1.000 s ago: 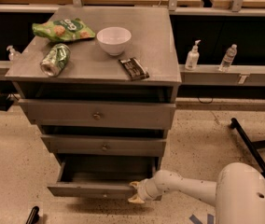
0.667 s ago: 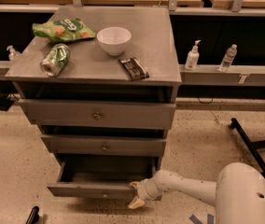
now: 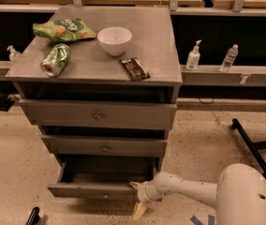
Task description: Open bottom drawer
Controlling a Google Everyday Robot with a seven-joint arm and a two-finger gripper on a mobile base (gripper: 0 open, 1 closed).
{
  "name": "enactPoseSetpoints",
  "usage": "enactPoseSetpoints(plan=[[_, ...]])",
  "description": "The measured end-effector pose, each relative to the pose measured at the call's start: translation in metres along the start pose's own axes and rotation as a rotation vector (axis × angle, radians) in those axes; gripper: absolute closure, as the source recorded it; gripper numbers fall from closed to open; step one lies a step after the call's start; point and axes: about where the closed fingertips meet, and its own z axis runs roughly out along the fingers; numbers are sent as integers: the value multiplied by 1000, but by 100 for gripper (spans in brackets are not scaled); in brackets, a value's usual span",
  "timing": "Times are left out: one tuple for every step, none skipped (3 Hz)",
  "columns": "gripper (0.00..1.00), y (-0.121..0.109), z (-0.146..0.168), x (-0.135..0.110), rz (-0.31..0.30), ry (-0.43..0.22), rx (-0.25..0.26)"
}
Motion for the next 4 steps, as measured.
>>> enactPoseSetpoints(plan=[[0, -32, -38, -34, -102, -69, 115], [0, -53, -61, -46, -132, -97, 213], [0, -68, -81, -44, -77, -121, 270], [0, -60, -84, -44, -71, -133, 281]])
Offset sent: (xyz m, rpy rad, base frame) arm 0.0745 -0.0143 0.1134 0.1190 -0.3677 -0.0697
